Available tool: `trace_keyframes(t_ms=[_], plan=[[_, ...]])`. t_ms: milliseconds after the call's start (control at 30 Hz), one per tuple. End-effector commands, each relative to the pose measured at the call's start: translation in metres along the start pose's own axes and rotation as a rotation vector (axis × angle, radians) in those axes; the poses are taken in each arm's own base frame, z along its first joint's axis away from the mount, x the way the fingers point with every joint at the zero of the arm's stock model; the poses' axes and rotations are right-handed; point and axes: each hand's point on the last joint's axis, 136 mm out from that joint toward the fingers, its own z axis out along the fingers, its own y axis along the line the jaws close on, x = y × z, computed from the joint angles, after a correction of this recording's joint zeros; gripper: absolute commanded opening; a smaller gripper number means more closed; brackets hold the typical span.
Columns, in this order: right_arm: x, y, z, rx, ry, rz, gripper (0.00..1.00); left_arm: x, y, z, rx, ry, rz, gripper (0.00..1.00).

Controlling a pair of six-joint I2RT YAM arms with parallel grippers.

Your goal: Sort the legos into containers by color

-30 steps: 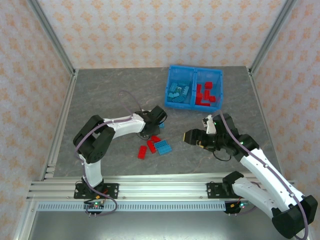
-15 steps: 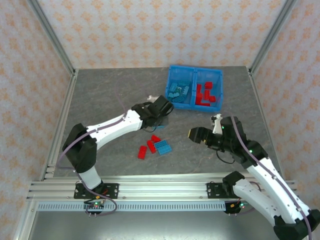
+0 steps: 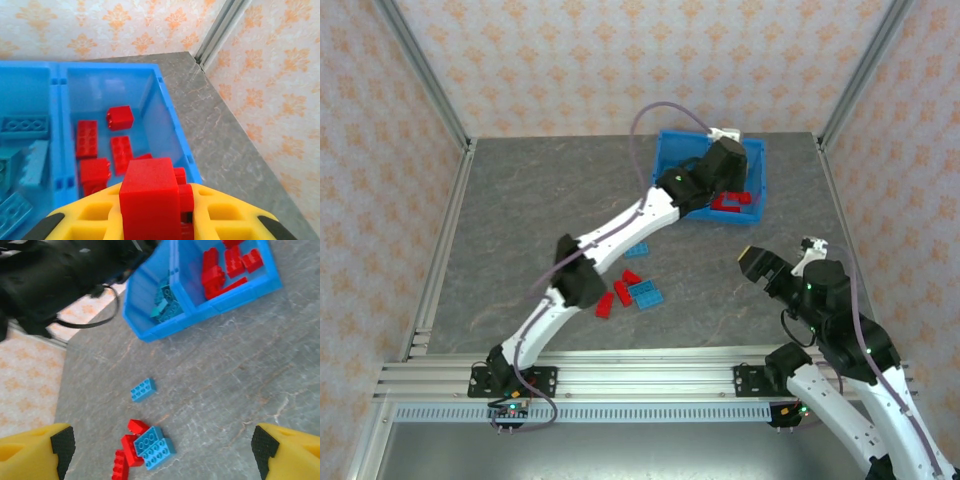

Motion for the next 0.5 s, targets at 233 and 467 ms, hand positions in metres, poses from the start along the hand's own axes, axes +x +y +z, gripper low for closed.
trace_keyframes(t_ms=[233,467], plan=[[-0.002,-0.010,-0.011,0.028,-0.033,0.001,0.92,-0.020,0.004,0.037,0.088,-0.141,0.055,0.20],[0.003,-0.014,-0.005,0.036,-0.017,0.007,0.92,-0.030,-0.003,0.016,0.084,-0.129,0.056,0.47]])
